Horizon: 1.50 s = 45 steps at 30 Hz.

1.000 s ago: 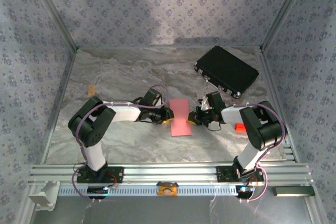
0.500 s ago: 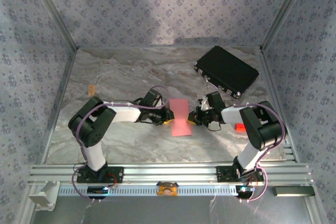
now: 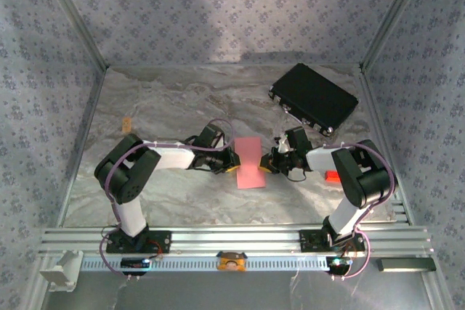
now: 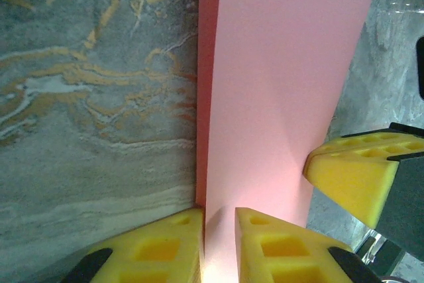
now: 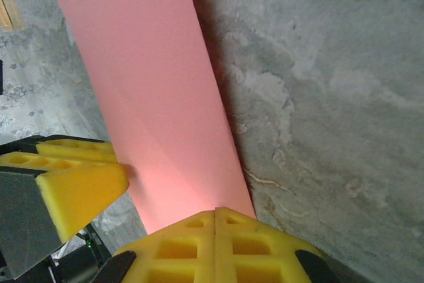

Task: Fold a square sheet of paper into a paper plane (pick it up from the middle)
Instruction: Third fold the triangle at the center of the table.

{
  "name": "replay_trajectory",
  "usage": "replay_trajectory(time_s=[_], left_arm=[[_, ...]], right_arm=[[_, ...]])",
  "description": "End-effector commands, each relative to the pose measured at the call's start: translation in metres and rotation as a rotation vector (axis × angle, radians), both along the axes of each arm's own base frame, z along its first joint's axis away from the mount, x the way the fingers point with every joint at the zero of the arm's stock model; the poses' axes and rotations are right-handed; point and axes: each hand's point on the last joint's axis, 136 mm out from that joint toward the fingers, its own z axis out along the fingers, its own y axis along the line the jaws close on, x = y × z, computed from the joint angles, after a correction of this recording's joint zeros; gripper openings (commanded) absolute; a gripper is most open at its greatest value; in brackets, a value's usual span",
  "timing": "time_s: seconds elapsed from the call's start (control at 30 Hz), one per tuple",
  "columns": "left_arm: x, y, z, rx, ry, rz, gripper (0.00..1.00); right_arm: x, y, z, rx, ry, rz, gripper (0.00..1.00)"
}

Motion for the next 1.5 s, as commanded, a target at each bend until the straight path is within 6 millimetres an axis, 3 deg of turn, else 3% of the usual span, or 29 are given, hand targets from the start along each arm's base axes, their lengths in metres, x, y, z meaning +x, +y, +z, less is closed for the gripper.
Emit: replay_trajectory(time_s=[0.0,0.27,0.4,0.53,0.73,0.93,1.1,1.33,1.47], left_arm=[[-0.002,0.002,0.003,0.008,-0.009,-0.004,0.17],[-0.001,0.003,0.005,0.011,-0.016,0.005,0.11],[0.0,0.004,0.01,0.007,-0.02,0.008,0.05],[0.0,0.004,0.018,-0.013,-0.024,0.014,0.04],[-0.002,0.007,0.029,-0.038,-0.009,0.018,0.02],[-0.003,0.011,0.04,-0.057,0.004,0.024,0.02],[-0.002,0.013,0.047,-0.064,-0.001,0.033,0.02],[-0.001,0.012,0.047,-0.066,0.0,0.033,0.02],[0.0,0.012,0.048,-0.069,0.0,0.036,0.02]], right_arm=[[-0.016,-0.019,-0.024,-0.093,0.102,-0.053,0.04],[-0.015,-0.016,-0.02,-0.077,0.086,-0.047,0.05],[-0.009,-0.011,-0.004,-0.031,0.022,-0.033,0.1],[-0.004,-0.01,0.018,-0.02,-0.066,-0.018,0.22],[-0.004,-0.009,0.057,-0.06,-0.259,0.049,0.4],[-0.018,0.006,0.081,-0.23,-0.628,0.228,0.48],[-0.045,0.03,0.084,-0.379,-0.951,0.451,0.52],[-0.079,0.058,0.076,-0.478,-1.244,0.704,0.58],[-0.081,0.066,0.068,-0.597,-1.326,0.769,0.59]])
